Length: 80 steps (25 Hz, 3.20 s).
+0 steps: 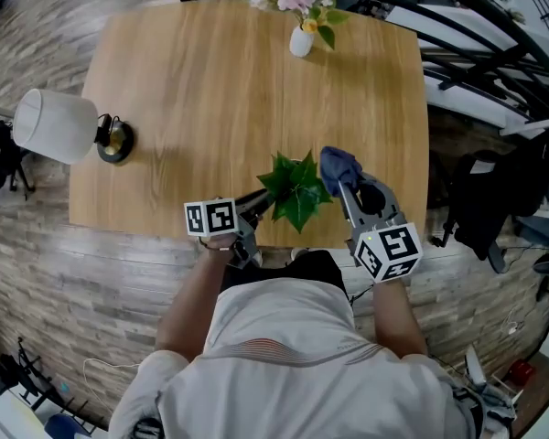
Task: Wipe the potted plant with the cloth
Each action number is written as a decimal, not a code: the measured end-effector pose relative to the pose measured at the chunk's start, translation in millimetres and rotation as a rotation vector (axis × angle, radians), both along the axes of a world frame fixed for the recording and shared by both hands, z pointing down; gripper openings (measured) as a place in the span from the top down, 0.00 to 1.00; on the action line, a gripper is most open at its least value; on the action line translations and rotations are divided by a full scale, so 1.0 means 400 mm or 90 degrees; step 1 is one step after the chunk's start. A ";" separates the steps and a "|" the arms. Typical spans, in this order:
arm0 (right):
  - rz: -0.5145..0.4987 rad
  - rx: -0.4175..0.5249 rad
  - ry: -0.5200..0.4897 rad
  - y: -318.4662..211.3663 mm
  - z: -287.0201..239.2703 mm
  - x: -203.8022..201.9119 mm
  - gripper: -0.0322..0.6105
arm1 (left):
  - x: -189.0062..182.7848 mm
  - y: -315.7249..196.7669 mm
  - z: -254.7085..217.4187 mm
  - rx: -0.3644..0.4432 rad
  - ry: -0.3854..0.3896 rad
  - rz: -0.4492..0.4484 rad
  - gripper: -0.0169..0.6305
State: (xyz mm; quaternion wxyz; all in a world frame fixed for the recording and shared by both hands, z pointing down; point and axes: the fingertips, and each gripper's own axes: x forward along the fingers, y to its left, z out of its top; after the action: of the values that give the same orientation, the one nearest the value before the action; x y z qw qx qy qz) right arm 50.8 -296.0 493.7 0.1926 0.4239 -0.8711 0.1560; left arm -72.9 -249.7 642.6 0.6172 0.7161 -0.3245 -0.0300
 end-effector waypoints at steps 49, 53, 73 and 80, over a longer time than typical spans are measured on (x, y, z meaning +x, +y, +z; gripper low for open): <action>0.107 -0.049 -0.014 -0.011 0.055 0.091 0.74 | 0.022 -0.012 0.040 -0.040 0.053 -0.052 0.80; 0.025 -0.108 -0.154 0.062 0.003 -0.011 0.74 | 0.019 -0.011 0.044 -0.041 0.052 -0.058 0.80; 0.006 -0.061 -0.160 0.122 -0.028 -0.031 0.74 | 0.023 -0.011 0.043 -0.041 0.049 -0.057 0.80; -0.085 -0.284 -0.182 0.201 0.198 -0.180 0.74 | 0.024 -0.012 0.045 -0.044 0.057 -0.059 0.80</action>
State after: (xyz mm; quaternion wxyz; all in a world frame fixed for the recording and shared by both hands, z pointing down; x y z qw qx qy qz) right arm -21.4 -215.7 572.8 0.1661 0.2861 -0.8598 0.3890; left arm -63.2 -254.5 660.5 0.6532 0.6766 -0.3305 -0.0794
